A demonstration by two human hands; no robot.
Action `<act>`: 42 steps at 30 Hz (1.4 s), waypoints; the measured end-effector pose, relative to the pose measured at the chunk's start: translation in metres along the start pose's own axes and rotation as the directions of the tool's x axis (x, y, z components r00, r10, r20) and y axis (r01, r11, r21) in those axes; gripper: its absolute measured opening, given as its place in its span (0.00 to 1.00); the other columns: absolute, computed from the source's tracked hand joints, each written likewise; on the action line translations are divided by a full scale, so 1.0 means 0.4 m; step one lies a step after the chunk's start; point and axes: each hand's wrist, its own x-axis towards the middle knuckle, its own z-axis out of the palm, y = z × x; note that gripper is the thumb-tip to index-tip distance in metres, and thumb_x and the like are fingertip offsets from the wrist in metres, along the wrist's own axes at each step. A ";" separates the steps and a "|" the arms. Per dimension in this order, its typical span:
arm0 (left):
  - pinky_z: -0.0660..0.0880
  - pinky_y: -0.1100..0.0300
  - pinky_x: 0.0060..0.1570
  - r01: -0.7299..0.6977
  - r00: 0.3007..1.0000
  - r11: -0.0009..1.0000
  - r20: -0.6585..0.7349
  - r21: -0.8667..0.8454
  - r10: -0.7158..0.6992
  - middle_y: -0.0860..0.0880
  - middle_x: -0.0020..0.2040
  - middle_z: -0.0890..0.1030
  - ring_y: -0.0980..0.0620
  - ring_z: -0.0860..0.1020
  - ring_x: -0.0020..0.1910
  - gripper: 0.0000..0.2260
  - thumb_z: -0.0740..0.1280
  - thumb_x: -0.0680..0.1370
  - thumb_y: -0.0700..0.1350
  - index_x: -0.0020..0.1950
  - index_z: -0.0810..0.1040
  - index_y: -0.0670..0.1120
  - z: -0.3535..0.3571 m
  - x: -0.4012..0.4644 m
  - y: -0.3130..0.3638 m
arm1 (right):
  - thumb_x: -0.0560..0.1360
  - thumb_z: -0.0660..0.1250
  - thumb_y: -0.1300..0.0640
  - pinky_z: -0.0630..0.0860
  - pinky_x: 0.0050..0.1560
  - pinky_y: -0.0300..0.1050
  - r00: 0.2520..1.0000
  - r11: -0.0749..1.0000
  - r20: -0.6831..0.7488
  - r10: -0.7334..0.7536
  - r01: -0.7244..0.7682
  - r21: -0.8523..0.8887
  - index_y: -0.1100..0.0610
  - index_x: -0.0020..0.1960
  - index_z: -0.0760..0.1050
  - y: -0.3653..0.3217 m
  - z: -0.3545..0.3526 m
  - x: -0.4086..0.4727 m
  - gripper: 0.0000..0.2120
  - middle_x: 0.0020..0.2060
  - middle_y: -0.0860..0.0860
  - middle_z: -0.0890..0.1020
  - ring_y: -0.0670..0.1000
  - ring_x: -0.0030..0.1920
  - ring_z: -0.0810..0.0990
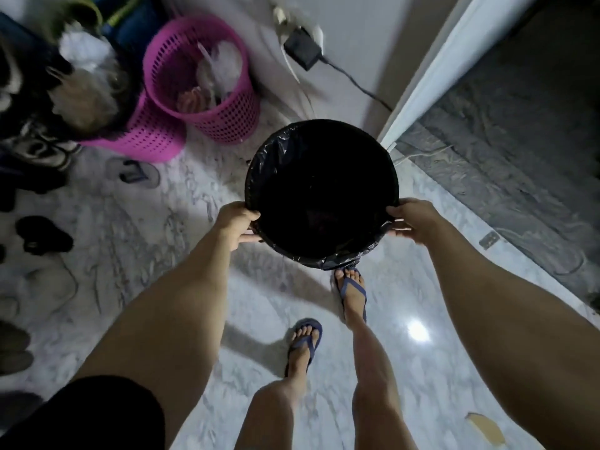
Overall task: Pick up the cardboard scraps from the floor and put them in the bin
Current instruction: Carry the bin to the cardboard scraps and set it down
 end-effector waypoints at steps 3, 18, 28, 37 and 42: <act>0.80 0.54 0.35 -0.087 0.995 0.991 0.063 0.101 0.081 0.43 0.48 0.83 0.48 0.82 0.42 0.08 0.65 0.81 0.34 0.58 0.79 0.41 -0.012 -0.121 0.050 | 0.79 0.65 0.68 0.80 0.45 0.51 0.999 0.995 -0.036 -0.012 0.015 0.100 0.62 0.60 0.75 0.044 -0.045 -0.151 0.10 0.43 0.58 0.80 0.55 0.38 0.80; 0.83 0.55 0.28 -0.443 0.851 0.749 0.494 0.492 0.179 0.43 0.45 0.82 0.49 0.81 0.39 0.05 0.67 0.78 0.31 0.49 0.77 0.41 0.186 -0.776 -0.183 | 0.79 0.66 0.67 0.80 0.40 0.48 0.924 0.797 -0.364 0.114 0.134 0.589 0.58 0.50 0.77 0.726 -0.298 -0.969 0.05 0.43 0.56 0.79 0.54 0.39 0.79; 0.84 0.55 0.32 -0.743 0.608 0.342 0.794 0.575 -0.014 0.42 0.42 0.82 0.47 0.82 0.34 0.05 0.68 0.77 0.32 0.48 0.78 0.41 0.454 -1.280 -0.764 | 0.79 0.65 0.68 0.80 0.29 0.42 0.770 0.466 -0.495 0.402 0.293 0.835 0.55 0.47 0.73 1.603 -0.216 -1.528 0.09 0.39 0.53 0.80 0.51 0.31 0.80; 0.83 0.53 0.33 -0.942 0.303 -0.013 0.839 0.334 -0.452 0.37 0.45 0.79 0.43 0.81 0.35 0.05 0.64 0.79 0.30 0.47 0.77 0.38 0.409 -1.810 -1.633 | 0.79 0.65 0.67 0.79 0.42 0.51 0.555 0.062 -0.351 0.755 0.472 0.880 0.57 0.53 0.76 2.438 0.232 -2.107 0.07 0.44 0.57 0.81 0.55 0.41 0.80; 0.83 0.48 0.42 -0.970 0.243 -0.164 0.726 0.179 -0.644 0.37 0.45 0.79 0.40 0.80 0.43 0.04 0.64 0.79 0.29 0.48 0.78 0.33 0.352 -2.059 -2.055 | 0.79 0.65 0.67 0.79 0.43 0.51 0.464 -0.173 -0.168 0.870 0.605 0.777 0.54 0.47 0.75 2.700 0.502 -2.333 0.08 0.41 0.56 0.80 0.54 0.40 0.79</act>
